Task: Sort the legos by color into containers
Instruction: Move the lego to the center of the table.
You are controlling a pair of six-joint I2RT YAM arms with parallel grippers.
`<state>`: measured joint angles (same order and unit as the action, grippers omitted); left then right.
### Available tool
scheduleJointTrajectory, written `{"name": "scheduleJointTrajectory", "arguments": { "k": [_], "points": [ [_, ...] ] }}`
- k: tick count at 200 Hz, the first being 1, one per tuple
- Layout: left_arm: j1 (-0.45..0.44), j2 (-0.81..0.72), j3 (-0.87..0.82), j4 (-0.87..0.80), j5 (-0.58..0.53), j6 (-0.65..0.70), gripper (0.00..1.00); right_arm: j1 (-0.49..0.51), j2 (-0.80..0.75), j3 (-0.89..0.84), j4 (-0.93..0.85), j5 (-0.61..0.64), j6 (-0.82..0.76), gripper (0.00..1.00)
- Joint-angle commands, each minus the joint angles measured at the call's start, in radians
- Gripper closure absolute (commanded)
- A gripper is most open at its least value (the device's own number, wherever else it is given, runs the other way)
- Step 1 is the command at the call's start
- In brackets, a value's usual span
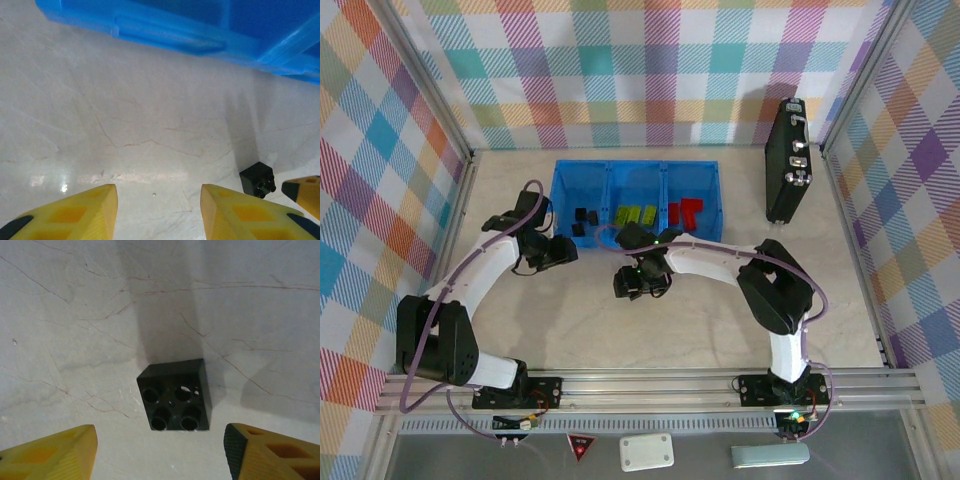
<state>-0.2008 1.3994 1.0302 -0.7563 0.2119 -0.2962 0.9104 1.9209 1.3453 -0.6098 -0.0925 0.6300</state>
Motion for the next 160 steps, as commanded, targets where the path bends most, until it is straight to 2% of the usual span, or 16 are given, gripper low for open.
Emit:
{"name": "scheduleJointTrajectory", "arguments": {
  "k": [1, 36, 54, 112, 160],
  "points": [
    [-0.013, -0.045, -0.023, -0.003, -0.001, -0.020, 0.52, 0.005, 0.018, 0.022, 0.050, -0.065, 0.017, 0.31],
    [-0.036, -0.059, -0.047, 0.008, -0.010, -0.042, 0.52, 0.008, 0.005, -0.009, 0.141, -0.171, 0.037, 0.38],
    [-0.069, -0.039, -0.049, 0.021, -0.003, -0.055, 0.52, 0.008, -0.015, -0.020, 0.148, -0.181, 0.042, 0.42],
    [-0.254, 0.095, -0.001, 0.043, -0.071, -0.095, 0.51, -0.017, -0.166, -0.100, 0.032, -0.019, 0.019, 0.42],
    [-0.388, 0.221, 0.078, 0.025, -0.131, -0.089, 0.50, -0.095, -0.340, -0.228, -0.020, 0.098, 0.039, 0.41]
  ]
}}
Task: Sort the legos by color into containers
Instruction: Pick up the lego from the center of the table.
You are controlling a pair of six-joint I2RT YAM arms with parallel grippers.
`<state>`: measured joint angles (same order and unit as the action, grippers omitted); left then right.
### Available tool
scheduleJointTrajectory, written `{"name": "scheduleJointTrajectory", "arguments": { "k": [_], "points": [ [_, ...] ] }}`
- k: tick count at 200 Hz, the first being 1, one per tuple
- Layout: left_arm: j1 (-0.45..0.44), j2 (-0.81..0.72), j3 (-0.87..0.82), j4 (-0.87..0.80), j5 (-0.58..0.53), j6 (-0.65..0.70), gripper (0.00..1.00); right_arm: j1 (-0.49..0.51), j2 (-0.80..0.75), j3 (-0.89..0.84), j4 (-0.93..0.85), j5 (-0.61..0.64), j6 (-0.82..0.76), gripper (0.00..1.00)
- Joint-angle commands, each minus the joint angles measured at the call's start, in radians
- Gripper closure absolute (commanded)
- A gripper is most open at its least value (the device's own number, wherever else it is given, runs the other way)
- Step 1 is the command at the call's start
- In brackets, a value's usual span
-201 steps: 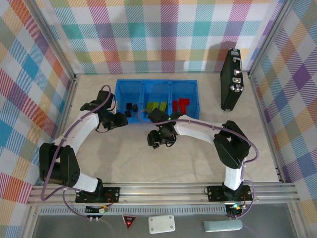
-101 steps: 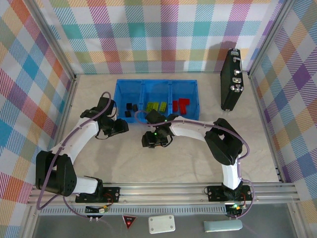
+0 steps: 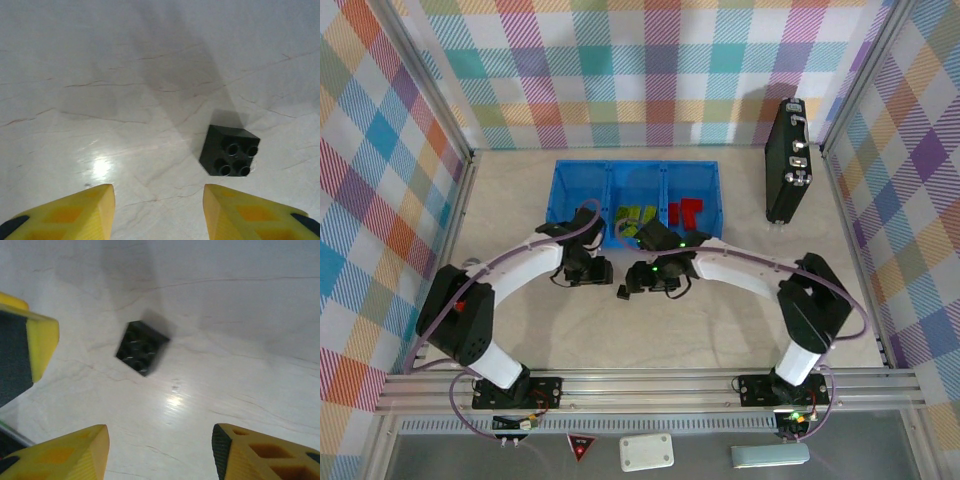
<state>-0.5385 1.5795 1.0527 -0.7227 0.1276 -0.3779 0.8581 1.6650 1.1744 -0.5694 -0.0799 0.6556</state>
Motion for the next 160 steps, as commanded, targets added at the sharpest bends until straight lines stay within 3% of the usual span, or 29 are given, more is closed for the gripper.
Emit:
{"name": "scheduleJointTrajectory", "arguments": {
  "k": [1, 82, 160],
  "points": [
    [-0.053, 0.043, 0.057, -0.009, -0.048, -0.007, 0.50, -0.046, -0.088, -0.061, -0.061, 0.087, 0.015, 0.41],
    [-0.187, 0.219, 0.203, -0.086, -0.135, 0.049, 0.48, -0.203, -0.355, -0.208, -0.131, 0.154, -0.003, 0.39],
    [-0.248, 0.329, 0.281, -0.122, -0.180, 0.048, 0.48, -0.235, -0.416, -0.242, -0.145, 0.149, -0.004, 0.38]
  ]
}}
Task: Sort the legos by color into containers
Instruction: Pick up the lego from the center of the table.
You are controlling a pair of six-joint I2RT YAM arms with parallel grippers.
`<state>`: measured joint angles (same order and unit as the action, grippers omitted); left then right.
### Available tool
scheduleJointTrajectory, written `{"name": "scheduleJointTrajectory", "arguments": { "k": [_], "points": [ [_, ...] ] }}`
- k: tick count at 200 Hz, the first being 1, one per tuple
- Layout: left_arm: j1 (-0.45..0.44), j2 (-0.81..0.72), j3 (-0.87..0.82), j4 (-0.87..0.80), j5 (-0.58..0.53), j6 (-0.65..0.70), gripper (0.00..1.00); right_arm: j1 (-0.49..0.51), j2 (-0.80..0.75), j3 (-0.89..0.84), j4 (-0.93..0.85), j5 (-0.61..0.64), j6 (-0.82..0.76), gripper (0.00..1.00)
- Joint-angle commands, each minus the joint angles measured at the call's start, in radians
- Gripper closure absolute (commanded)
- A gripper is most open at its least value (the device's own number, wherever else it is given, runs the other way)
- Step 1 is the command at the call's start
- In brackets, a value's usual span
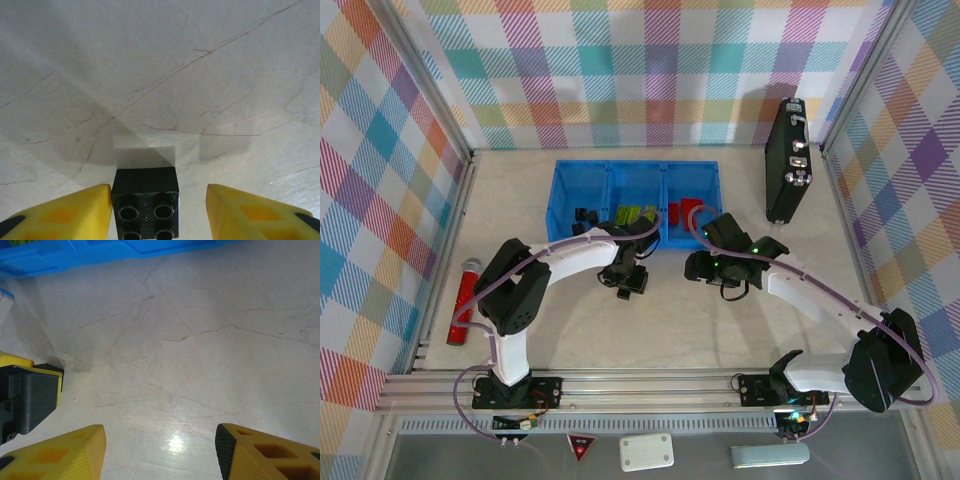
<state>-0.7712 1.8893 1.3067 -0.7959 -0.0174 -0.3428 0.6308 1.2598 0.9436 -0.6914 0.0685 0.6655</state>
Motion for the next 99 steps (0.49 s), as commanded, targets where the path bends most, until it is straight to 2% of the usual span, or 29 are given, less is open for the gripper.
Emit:
{"name": "scheduleJointTrajectory", "arguments": {
  "k": [1, 47, 99],
  "points": [
    [-0.016, 0.020, 0.027, -0.049, -0.037, 0.014, 0.48, -0.008, -0.010, -0.011, -0.023, 0.001, -0.016, 0.38],
    [-0.028, 0.025, 0.022, -0.066, -0.077, 0.008, 0.51, -0.008, 0.008, -0.006, -0.013, -0.015, -0.019, 0.38],
    [-0.033, 0.009, 0.004, -0.098, -0.070, -0.013, 0.53, -0.008, 0.033, 0.012, -0.005, -0.033, -0.019, 0.38]
  ]
}}
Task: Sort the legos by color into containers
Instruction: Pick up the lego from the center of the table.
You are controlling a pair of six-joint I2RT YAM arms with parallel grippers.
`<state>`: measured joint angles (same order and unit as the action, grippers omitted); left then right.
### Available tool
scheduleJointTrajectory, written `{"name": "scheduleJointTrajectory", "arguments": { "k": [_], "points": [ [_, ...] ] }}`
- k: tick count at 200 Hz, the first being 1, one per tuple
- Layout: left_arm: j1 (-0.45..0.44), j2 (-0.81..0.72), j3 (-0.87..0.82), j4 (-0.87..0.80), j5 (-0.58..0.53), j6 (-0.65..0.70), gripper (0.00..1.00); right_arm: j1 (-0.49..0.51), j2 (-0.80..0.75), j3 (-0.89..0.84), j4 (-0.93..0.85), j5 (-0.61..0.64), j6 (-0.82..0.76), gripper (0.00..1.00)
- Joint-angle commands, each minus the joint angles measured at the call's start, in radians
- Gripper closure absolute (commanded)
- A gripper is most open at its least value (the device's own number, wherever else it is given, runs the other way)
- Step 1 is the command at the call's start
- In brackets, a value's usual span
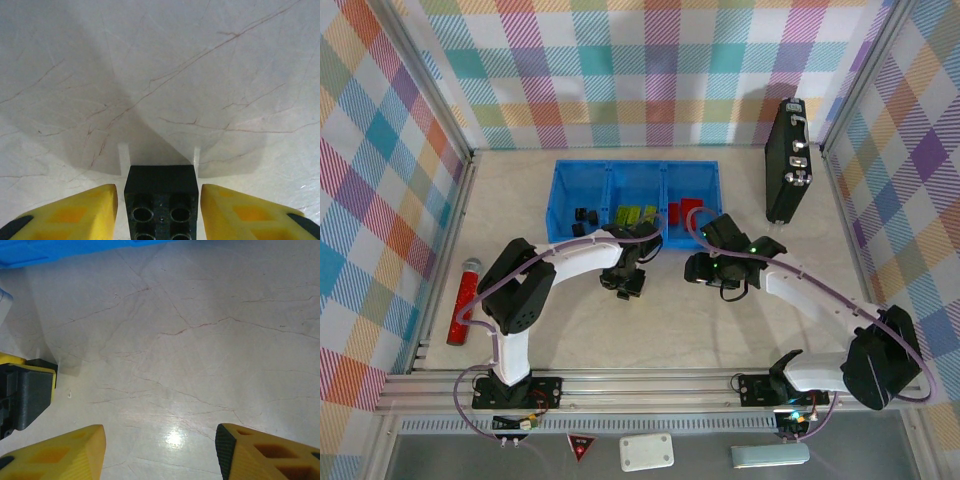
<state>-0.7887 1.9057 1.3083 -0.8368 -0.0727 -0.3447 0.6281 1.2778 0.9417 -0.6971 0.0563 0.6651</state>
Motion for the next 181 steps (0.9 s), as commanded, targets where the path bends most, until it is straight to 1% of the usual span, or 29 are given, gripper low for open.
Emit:
{"name": "scheduleJointTrajectory", "arguments": {
  "k": [1, 23, 56, 101, 143, 181],
  "points": [
    [-0.016, -0.008, 0.002, -0.058, -0.014, -0.012, 0.53, -0.005, 0.015, 0.015, 0.001, -0.022, -0.018, 0.38],
    [-0.017, -0.014, -0.018, -0.048, 0.003, -0.029, 0.54, -0.005, 0.023, 0.020, 0.001, -0.027, -0.020, 0.38],
    [-0.017, -0.025, -0.047, -0.012, 0.023, -0.045, 0.59, -0.005, 0.031, 0.026, 0.003, -0.033, -0.022, 0.39],
    [-0.019, -0.032, -0.046, -0.014, 0.014, -0.044, 0.66, -0.005, 0.037, 0.026, 0.005, -0.036, -0.019, 0.39],
    [-0.019, -0.039, -0.046, -0.018, 0.002, -0.044, 0.67, -0.005, 0.036, 0.020, 0.007, -0.035, -0.015, 0.39],
    [-0.018, -0.051, -0.027, -0.048, -0.033, -0.038, 0.67, -0.005, 0.035, 0.022, 0.002, -0.030, -0.015, 0.39]
  ]
}}
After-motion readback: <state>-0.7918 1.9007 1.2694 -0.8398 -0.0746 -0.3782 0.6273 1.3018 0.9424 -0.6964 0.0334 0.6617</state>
